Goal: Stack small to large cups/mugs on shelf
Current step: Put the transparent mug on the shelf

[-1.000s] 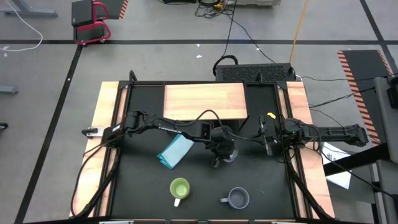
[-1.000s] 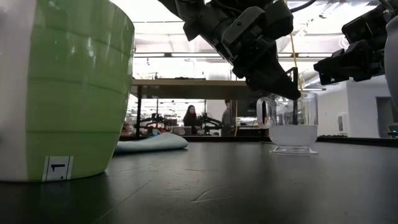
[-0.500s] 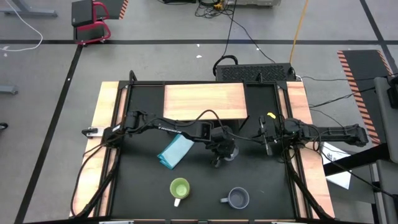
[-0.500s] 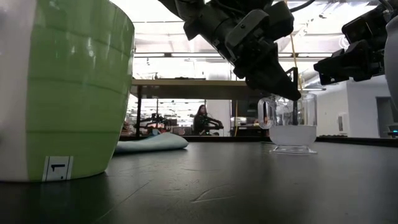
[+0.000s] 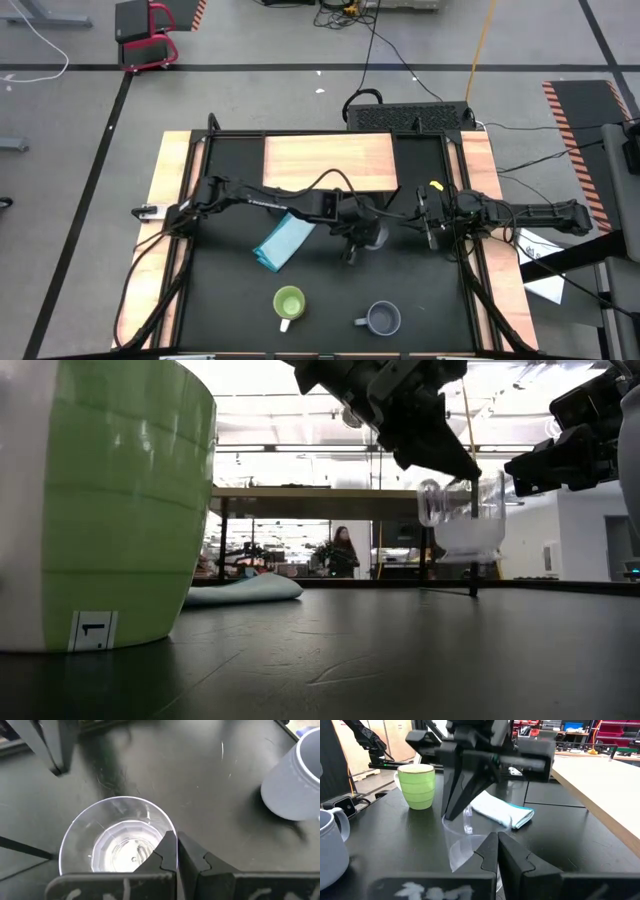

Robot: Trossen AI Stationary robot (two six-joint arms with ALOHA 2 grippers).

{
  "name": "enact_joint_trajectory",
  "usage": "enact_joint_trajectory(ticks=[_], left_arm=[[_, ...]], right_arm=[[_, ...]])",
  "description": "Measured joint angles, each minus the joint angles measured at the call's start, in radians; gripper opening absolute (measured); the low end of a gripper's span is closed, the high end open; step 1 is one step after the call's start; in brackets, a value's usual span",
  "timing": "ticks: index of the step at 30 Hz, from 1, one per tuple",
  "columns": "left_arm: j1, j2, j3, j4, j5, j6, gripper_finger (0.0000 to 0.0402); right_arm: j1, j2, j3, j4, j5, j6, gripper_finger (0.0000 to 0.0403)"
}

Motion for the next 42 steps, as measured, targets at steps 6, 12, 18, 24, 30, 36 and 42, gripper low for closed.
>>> enact_joint_trajectory(ticks=[6, 12, 18, 24, 30, 36, 42], left_arm=[[0.0, -0.039, 0.003, -0.046, -0.018, 0.051, 0.0001], [-0.009, -0.07, 0.003, -0.072, -0.084, 0.086, 0.0], [-0.008, -0.107, 0.003, -0.121, -0.094, 0.079, 0.0], [-0.012, -0.137, 0.003, -0.144, -0.121, 0.082, 0.0], [-0.003, -0.188, 0.003, -0.186, -0.146, 0.078, 0.0], [0.013, -0.242, 0.003, -0.228, -0.144, 0.047, 0.0], [0.024, -0.253, 0.002, -0.244, -0.108, 0.028, 0.0]], right_arm=[[0.0, 0.002, 0.0, -0.001, 0.0, 0.0, 0.0], [0.0, 0.004, 0.0, -0.002, 0.0, 0.0, 0.0], [0.0, 0.006, 0.0, 0.0, 0.0, 0.0, 0.0], [0.0, 0.014, 0.0, 0.002, 0.0, 0.0, 0.0], [0.0, 0.016, 0.0, 0.005, -0.001, 0.001, 0.0], [0.0, 0.024, 0.0, 0.009, 0.0, 0.0, 0.0], [0.0, 0.024, 0.0, 0.01, -0.001, 0.0, 0.0]])
